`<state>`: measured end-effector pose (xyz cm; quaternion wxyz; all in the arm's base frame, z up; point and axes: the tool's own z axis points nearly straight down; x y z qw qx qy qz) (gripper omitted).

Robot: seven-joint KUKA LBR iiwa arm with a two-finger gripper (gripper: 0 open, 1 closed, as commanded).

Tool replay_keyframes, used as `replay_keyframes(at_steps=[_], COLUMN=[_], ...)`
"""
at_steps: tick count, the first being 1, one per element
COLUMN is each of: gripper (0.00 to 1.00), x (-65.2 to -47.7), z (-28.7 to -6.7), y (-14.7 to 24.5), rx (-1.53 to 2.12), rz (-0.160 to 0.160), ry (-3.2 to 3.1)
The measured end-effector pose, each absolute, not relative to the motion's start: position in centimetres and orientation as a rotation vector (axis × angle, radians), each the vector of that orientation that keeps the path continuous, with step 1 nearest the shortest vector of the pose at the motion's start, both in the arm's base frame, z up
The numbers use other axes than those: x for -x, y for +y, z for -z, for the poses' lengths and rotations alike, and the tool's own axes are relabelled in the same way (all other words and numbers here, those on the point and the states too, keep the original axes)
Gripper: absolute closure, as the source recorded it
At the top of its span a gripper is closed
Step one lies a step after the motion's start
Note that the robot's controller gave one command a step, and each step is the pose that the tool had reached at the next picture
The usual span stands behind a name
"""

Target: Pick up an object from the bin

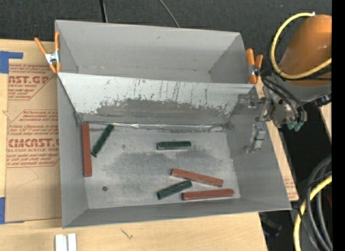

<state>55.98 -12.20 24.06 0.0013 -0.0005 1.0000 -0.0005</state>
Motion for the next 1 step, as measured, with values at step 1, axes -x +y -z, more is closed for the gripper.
replay_keyframes(at_steps=[1], gripper=[0.00], x=[-55.98], z=[-24.06], y=[-12.20], rx=[0.001], rz=[0.001], ry=[3.139])
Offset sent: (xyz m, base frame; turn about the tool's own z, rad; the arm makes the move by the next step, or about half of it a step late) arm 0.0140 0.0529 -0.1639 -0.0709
